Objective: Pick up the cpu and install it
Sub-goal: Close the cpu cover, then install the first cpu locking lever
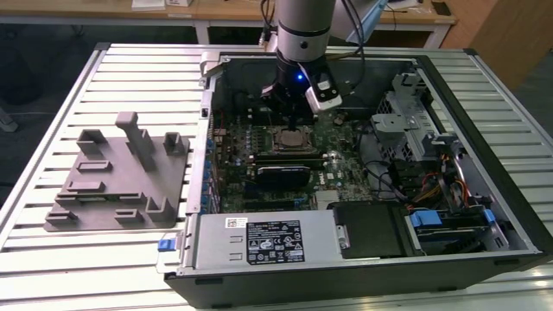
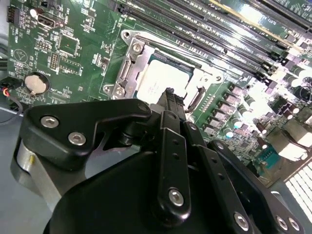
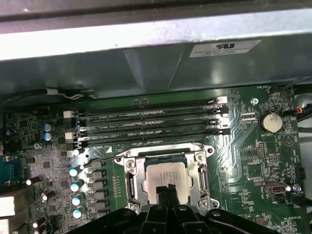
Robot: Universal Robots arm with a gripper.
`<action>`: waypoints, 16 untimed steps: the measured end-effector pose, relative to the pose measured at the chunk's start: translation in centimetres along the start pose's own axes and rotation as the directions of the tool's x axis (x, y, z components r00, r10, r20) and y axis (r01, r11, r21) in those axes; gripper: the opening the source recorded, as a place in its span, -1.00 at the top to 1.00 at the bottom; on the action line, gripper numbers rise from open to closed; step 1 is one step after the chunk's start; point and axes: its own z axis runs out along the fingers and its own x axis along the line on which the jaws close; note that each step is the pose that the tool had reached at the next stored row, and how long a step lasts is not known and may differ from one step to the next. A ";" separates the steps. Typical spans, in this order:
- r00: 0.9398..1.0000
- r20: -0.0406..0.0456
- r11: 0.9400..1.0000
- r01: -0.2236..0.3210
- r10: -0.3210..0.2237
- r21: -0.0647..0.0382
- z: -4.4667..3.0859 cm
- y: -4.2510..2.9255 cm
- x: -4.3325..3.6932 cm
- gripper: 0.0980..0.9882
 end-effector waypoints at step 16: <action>1.000 0.000 1.000 0.000 0.000 -0.004 -1.47 0.05 -0.02 0.98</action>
